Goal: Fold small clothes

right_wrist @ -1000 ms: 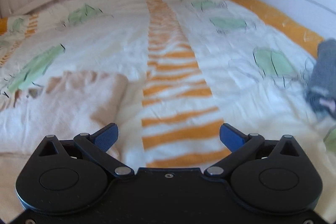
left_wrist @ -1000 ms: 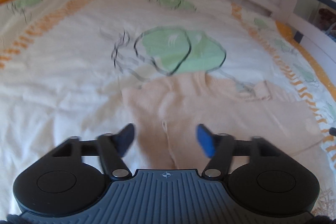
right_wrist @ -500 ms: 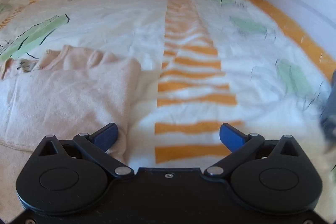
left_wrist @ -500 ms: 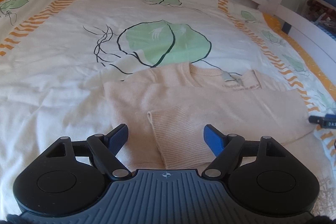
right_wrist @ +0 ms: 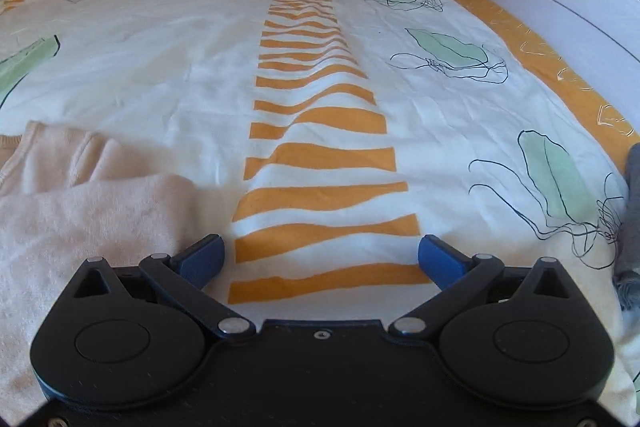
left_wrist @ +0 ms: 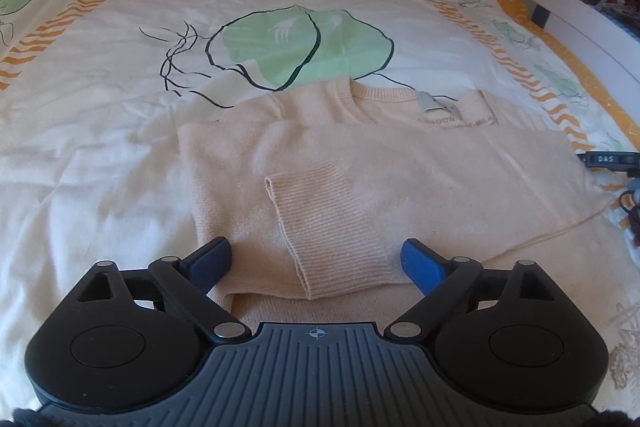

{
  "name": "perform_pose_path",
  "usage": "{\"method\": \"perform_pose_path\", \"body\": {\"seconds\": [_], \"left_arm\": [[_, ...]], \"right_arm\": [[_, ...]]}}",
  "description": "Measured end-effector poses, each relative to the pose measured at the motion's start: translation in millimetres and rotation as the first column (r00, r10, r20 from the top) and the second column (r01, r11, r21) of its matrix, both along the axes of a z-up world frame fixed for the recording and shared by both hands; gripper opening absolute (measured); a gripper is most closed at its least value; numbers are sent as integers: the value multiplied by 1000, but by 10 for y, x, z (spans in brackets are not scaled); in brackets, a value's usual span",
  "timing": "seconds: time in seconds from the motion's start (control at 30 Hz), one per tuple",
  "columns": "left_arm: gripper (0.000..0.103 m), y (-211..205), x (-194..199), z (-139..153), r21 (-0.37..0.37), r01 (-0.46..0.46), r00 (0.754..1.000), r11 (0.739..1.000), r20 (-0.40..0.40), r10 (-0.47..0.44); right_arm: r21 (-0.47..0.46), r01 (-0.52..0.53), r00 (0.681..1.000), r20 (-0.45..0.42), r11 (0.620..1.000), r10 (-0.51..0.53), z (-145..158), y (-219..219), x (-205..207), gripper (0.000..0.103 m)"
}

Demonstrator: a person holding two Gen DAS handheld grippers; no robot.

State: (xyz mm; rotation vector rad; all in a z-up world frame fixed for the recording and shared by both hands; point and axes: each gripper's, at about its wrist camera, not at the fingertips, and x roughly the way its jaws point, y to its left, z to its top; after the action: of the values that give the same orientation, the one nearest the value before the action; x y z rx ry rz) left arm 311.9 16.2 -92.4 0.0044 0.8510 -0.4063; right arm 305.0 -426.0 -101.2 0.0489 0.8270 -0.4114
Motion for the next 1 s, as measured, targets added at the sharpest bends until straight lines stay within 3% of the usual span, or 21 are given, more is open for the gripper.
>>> {"method": "perform_pose_path", "body": {"seconds": [0.13, 0.3, 0.53, 0.67, 0.73, 1.0], "left_arm": [[93, 17, -12, 13, -13, -5, 1000, 1000, 3, 5], [93, 46, -71, 71, -36, -10, 1000, 999, 7, 10], [94, 165, -481, 294, -92, -40, 999, 995, -8, 39], [96, 292, -884, 403, -121, -66, 997, 990, -43, 61], [103, 368, -1072, 435, -131, -73, 996, 989, -63, 65], [103, 627, -1694, 395, -138, -116, 982, 984, -164, 92]], "right_arm": [[49, -37, 995, 92, 998, 32, 138, 98, -216, 103], [161, -104, 991, 97, 981, 89, 268, 242, -531, 103], [358, -167, 986, 86, 919, 146, 422, 396, -1103, 103], [424, -205, 978, 58, 882, 200, 508, 501, -1465, 103], [455, -219, 973, 37, 863, 227, 541, 555, -1640, 103], [589, -211, 964, -7, 780, 266, 564, 683, -2181, 103]]}}
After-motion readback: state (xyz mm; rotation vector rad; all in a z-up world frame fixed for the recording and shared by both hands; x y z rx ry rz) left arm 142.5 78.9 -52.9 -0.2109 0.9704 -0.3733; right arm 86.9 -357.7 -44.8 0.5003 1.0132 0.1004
